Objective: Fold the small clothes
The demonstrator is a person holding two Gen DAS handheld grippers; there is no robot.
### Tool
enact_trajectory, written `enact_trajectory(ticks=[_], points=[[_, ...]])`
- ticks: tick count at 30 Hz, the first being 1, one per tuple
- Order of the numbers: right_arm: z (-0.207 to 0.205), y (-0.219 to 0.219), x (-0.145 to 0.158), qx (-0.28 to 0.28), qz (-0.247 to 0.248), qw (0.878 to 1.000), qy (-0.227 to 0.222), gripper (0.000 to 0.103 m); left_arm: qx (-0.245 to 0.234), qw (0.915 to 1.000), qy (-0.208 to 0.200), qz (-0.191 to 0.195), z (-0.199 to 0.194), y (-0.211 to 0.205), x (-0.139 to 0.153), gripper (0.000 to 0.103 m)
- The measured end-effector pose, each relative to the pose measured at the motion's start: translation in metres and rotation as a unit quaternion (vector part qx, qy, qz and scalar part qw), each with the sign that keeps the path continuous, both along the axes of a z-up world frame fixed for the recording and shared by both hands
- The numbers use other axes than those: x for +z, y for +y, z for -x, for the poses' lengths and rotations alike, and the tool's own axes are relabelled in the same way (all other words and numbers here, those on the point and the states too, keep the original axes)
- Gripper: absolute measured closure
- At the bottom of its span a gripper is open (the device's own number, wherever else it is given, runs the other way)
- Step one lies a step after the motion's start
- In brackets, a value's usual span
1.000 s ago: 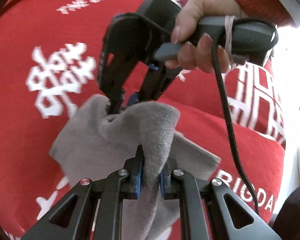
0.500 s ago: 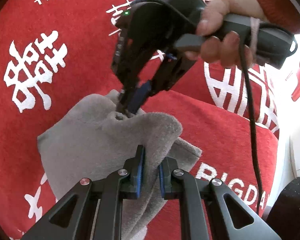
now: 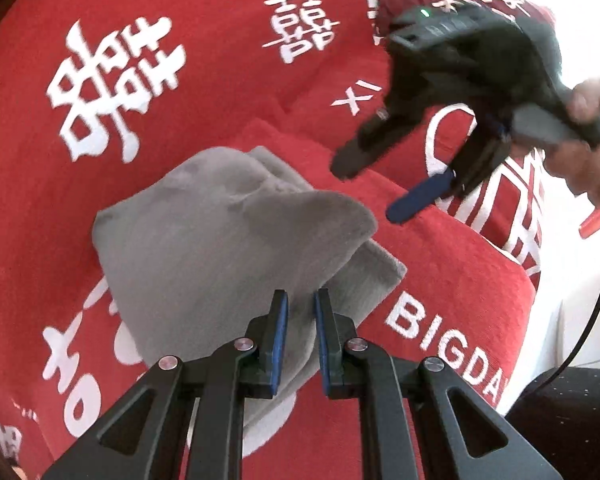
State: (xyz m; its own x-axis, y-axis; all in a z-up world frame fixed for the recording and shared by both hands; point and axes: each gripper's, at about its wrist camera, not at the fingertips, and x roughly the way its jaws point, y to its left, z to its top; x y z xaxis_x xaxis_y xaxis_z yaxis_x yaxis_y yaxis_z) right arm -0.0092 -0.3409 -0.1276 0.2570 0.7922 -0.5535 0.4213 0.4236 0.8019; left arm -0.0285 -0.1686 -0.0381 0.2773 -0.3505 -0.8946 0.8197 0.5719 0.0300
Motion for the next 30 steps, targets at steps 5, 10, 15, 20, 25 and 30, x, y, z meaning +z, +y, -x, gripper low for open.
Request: enact_trajectory(ticks=[5, 10, 15, 20, 25, 30], points=[[-0.009, 0.018, -0.015, -0.006, -0.021, 1.000, -0.009, 0.027, 0.032, 0.9989, 0.035, 0.006, -0.016, 0.021, 0.010, 0.088], [-0.016, 0.016, -0.026, -0.021, -0.031, 0.999, -0.008, 0.027, 0.113, 0.9892, 0.091, 0.021, -0.052, 0.040, 0.008, 0.088], [-0.010, 0.018, -0.033, -0.022, -0.029, 0.999, 0.010, 0.038, 0.156, 0.9804, 0.115, 0.032, -0.096, 0.029, -0.015, 0.088], [-0.005, 0.019, -0.035, -0.036, -0.030, 0.999, 0.013, 0.090, 0.129, 0.9772, 0.162, 0.047, -0.098, 0.007, -0.037, 0.088], [0.001, 0.016, -0.012, -0.046, -0.053, 0.997, -0.022, 0.091, 0.073, 0.9774, 0.185, 0.071, -0.075, -0.014, -0.028, 0.088], [0.017, 0.009, -0.009, -0.063, -0.058, 0.996, -0.019, 0.091, 0.065, 0.9774, 0.188, 0.070, -0.064, -0.024, -0.022, 0.088]])
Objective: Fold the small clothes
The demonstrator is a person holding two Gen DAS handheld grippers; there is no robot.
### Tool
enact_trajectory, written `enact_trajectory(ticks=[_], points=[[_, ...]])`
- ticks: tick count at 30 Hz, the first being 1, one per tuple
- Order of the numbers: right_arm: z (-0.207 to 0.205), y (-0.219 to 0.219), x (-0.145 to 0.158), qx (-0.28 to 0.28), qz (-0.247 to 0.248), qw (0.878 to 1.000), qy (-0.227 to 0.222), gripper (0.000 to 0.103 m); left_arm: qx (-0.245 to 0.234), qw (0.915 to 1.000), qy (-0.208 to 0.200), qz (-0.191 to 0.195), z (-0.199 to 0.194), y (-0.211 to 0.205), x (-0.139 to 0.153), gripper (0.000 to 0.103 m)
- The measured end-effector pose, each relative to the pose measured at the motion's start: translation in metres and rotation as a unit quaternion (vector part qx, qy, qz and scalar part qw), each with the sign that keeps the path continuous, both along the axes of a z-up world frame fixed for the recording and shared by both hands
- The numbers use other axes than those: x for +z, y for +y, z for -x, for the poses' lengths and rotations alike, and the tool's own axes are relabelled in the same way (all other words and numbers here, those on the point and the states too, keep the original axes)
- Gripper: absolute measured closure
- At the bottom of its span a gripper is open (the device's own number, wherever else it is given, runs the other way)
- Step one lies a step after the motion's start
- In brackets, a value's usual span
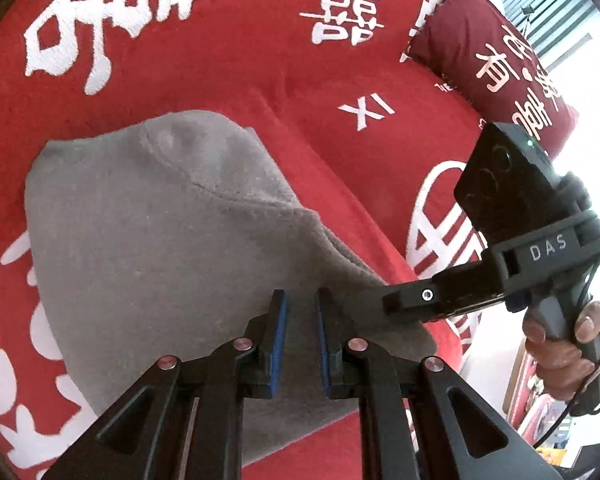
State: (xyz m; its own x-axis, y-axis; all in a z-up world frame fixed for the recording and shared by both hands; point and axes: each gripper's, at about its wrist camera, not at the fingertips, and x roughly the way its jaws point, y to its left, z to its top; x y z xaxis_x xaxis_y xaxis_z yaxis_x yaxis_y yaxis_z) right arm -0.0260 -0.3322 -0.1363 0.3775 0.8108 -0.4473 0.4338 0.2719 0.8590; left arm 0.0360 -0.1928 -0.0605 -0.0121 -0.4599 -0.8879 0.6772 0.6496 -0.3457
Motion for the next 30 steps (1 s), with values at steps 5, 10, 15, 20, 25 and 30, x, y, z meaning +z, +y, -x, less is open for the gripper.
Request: enact_trajectory(ticks=[5, 10, 15, 20, 25, 30], points=[[0.011, 0.003, -0.023, 0.012, 0.031, 0.999, 0.027, 0.091, -0.005, 0.9998, 0.007, -0.017, 0.012, -0.008, -0.025, 0.088], [0.003, 0.003, -0.040, 0.035, 0.056, 0.997, 0.044, 0.091, 0.021, 0.9989, 0.015, -0.039, 0.014, 0.001, -0.032, 0.088], [0.001, -0.002, -0.025, 0.059, 0.080, 0.993, 0.060, 0.086, 0.081, 0.9944, 0.002, -0.068, 0.001, 0.035, -0.012, 0.027], [-0.001, -0.014, -0.002, 0.073, 0.124, 0.986, 0.078, 0.076, 0.166, 0.9826, -0.004, -0.084, -0.019, 0.090, 0.003, 0.006], [-0.011, -0.017, 0.024, 0.066, 0.172, 0.980, 0.069, 0.074, 0.232, 0.9651, 0.027, -0.119, -0.032, 0.144, -0.014, 0.006], [-0.040, 0.015, 0.059, 0.103, 0.204, 0.974, -0.008, 0.074, 0.224, 0.9631, 0.039, -0.144, -0.022, 0.155, -0.038, 0.006]])
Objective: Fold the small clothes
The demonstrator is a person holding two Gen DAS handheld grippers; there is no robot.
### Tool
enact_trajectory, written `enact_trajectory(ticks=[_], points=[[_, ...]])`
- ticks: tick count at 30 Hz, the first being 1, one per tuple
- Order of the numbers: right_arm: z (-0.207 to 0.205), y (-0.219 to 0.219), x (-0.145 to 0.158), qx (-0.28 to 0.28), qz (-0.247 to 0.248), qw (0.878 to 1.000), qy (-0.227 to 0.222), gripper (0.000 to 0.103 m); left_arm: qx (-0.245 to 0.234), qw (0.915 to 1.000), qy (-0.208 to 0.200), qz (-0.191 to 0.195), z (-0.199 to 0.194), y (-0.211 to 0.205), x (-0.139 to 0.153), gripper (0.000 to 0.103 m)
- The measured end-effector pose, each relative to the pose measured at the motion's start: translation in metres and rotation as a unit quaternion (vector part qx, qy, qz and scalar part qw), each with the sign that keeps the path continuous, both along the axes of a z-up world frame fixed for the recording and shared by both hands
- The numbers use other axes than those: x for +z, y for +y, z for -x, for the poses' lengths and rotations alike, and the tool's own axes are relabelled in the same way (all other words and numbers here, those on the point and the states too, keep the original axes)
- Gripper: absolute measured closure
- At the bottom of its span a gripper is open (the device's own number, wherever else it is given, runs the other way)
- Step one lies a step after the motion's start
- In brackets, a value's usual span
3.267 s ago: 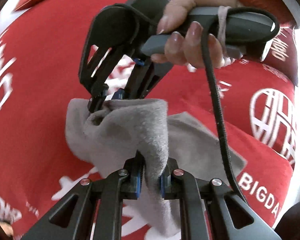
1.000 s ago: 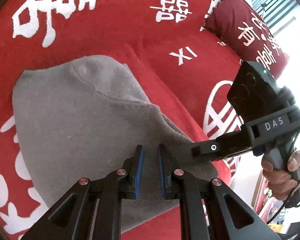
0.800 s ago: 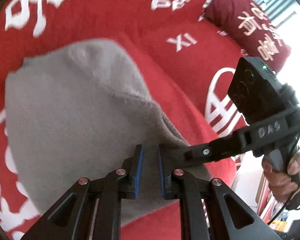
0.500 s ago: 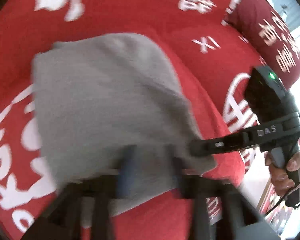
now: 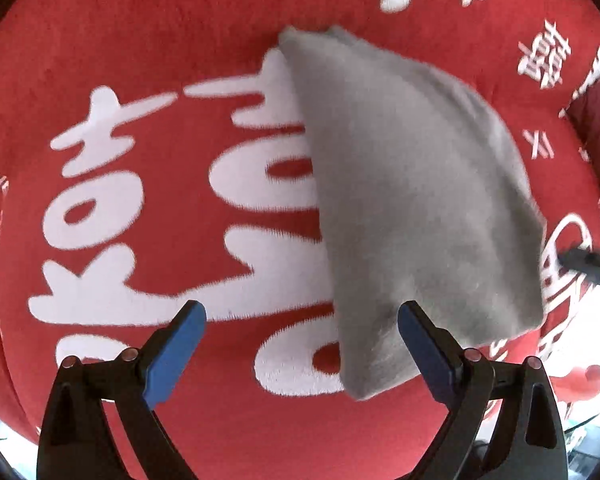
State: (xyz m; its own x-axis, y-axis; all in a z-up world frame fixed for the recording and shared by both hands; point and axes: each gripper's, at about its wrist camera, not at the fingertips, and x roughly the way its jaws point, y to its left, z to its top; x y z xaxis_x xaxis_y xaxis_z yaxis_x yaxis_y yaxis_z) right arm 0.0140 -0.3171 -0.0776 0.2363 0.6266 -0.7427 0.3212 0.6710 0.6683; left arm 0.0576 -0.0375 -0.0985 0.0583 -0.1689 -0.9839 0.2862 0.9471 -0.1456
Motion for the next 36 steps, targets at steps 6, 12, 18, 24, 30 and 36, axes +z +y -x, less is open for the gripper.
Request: enact_trajectory(ticks=[6, 12, 18, 24, 30, 36], points=[[-0.040, 0.038, -0.012, 0.075, 0.076, 0.994, -0.005, 0.075, -0.019, 0.9997, 0.006, -0.012, 0.016, -0.002, -0.023, 0.005], [-0.029, 0.020, -0.036, 0.061, 0.066, 0.996, 0.027, 0.093, -0.014, 0.9993, 0.035, 0.007, 0.010, 0.007, -0.030, 0.005], [-0.023, 0.016, -0.021, 0.071, 0.070, 0.995, 0.026, 0.089, -0.018, 0.9990, 0.040, 0.008, 0.010, 0.010, -0.033, 0.005], [-0.031, 0.004, -0.006, 0.073, 0.115, 0.990, 0.020, 0.071, -0.024, 0.9979, 0.059, 0.010, -0.004, 0.003, -0.036, 0.005], [-0.039, -0.016, -0.004, 0.059, 0.117, 0.991, 0.021, 0.046, -0.027, 0.9981, 0.055, 0.006, -0.012, -0.005, -0.026, 0.005], [-0.053, -0.031, -0.016, 0.044, 0.075, 0.996, 0.016, 0.035, -0.023, 0.9979, 0.036, 0.048, -0.027, -0.006, 0.000, 0.005]])
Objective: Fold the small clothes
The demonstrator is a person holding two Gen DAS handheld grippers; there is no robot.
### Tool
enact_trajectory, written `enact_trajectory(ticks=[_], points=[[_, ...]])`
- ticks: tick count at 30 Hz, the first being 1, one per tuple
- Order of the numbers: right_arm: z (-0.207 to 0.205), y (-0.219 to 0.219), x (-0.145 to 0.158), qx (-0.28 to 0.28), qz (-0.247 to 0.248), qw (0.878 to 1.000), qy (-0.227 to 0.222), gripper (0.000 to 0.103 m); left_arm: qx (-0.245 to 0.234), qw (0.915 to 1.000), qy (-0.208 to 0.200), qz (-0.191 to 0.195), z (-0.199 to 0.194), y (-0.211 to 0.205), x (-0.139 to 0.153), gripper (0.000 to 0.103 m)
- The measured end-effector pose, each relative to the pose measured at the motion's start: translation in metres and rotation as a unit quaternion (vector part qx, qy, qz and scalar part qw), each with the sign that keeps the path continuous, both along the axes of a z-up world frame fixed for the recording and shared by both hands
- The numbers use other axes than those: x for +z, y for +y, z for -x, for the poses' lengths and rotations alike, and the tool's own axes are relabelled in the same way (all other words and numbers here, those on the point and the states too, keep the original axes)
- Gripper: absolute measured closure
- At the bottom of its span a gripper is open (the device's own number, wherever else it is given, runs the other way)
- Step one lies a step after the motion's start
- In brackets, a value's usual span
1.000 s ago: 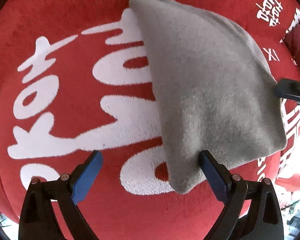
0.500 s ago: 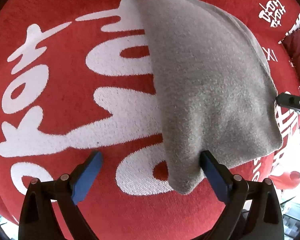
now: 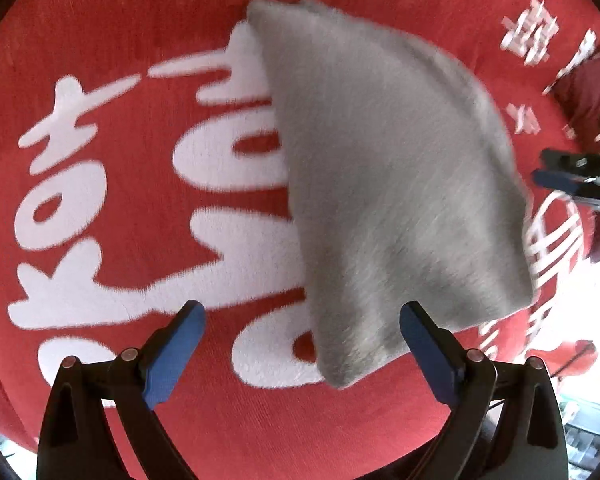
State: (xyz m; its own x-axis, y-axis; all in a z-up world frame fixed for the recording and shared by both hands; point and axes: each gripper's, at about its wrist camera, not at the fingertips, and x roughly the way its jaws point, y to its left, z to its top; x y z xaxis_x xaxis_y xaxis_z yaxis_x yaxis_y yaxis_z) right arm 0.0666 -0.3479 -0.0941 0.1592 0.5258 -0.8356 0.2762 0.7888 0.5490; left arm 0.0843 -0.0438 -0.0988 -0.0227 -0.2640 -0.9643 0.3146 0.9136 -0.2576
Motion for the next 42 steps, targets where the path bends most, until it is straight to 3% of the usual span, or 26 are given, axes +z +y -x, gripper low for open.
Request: enact_trajectory(ticks=[3, 7, 13, 18, 21, 32, 33, 35, 36, 37, 38, 40, 42], points=[[-0.007, -0.006, -0.012, -0.006, -0.035, 0.999, -0.005, 0.033, 0.015, 0.9973, 0.005, 0.072, -0.010, 0.004, 0.013, 0.005], [-0.022, -0.021, -0.031, -0.018, -0.067, 0.998, 0.003, 0.033, 0.023, 0.9939, 0.016, 0.107, -0.032, -0.001, 0.006, 0.005], [-0.037, -0.033, -0.053, -0.023, -0.113, 0.993, 0.002, 0.033, 0.027, 0.9920, 0.038, 0.117, -0.049, 0.002, -0.015, 0.005], [-0.048, -0.031, -0.078, -0.005, -0.176, 0.984, 0.003, 0.033, 0.026, 0.9854, 0.061, 0.157, -0.048, -0.013, -0.031, 0.005], [-0.056, -0.025, -0.085, 0.013, -0.181, 0.983, -0.006, 0.031, 0.023, 0.9837, 0.066, 0.165, -0.050, -0.023, -0.038, 0.005], [-0.087, 0.007, -0.094, 0.058, -0.235, 0.970, -0.018, 0.031, 0.046, 0.9849, 0.058, 0.156, -0.047, -0.038, -0.042, 0.005], [-0.088, 0.006, -0.096, 0.049, -0.238, 0.970, -0.011, 0.032, 0.045, 0.9857, 0.054, 0.153, -0.046, -0.038, -0.041, 0.007], [-0.085, 0.002, -0.099, 0.022, -0.236, 0.971, 0.010, 0.043, 0.051, 0.9875, 0.049, 0.141, -0.044, -0.031, -0.039, 0.020], [-0.083, -0.002, -0.101, 0.016, -0.231, 0.973, 0.018, 0.056, 0.061, 0.9876, 0.045, 0.137, -0.045, -0.027, -0.037, 0.025], [-0.081, -0.006, -0.103, 0.009, -0.234, 0.972, 0.024, 0.062, 0.068, 0.9871, 0.043, 0.138, -0.045, -0.025, -0.037, 0.035], [-0.078, -0.008, -0.103, 0.002, -0.241, 0.970, 0.025, 0.066, 0.075, 0.9860, 0.040, 0.144, -0.043, -0.021, -0.034, 0.045], [-0.076, -0.007, -0.098, -0.005, -0.254, 0.967, 0.016, 0.067, 0.074, 0.9852, 0.030, 0.152, -0.040, -0.018, -0.025, 0.054], [-0.073, -0.003, -0.090, -0.012, -0.280, 0.960, 0.007, 0.067, 0.071, 0.9844, 0.023, 0.159, -0.038, -0.018, -0.017, 0.057]])
